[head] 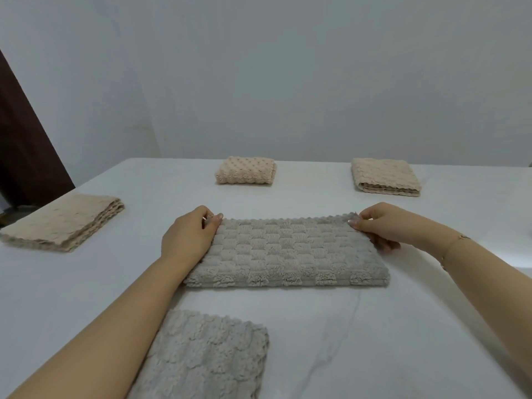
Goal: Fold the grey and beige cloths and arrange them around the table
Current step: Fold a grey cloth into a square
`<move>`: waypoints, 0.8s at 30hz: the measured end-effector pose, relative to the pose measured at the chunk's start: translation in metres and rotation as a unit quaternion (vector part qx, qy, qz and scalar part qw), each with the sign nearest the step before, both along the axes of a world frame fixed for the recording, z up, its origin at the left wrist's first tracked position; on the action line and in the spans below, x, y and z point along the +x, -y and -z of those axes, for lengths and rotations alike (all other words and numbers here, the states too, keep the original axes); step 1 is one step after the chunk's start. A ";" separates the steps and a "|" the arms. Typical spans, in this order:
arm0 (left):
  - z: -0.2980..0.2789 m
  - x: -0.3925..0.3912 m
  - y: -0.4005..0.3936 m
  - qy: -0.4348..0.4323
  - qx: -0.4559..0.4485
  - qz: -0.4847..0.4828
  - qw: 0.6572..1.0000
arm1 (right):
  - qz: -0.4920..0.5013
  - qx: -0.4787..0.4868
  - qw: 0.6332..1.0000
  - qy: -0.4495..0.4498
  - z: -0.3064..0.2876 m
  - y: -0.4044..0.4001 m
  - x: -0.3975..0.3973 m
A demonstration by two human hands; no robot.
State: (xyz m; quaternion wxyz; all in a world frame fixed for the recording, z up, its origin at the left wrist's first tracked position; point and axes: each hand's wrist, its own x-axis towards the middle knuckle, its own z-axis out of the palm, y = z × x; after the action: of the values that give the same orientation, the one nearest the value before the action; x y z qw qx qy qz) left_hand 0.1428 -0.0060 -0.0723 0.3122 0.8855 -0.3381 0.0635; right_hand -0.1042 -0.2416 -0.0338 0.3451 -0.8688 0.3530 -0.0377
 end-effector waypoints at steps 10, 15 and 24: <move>-0.017 -0.006 0.000 0.002 0.022 -0.007 1.000 | 0.060 -0.336 0.937 -0.071 -0.006 -0.023 0.003; -0.053 -0.057 0.007 0.122 0.150 0.097 0.976 | -0.127 -0.286 0.948 0.055 -0.004 -0.066 0.020; -0.003 -0.068 0.007 0.042 0.273 0.164 0.947 | -0.166 -0.259 0.949 -0.067 0.034 -0.068 0.018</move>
State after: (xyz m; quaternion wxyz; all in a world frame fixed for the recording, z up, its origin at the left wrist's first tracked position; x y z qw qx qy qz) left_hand 0.0749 -0.0132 -0.0696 0.0499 0.8658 -0.4958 -0.0459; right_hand -0.0862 -0.1734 -0.0681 0.0856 -0.9751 0.2044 -0.0117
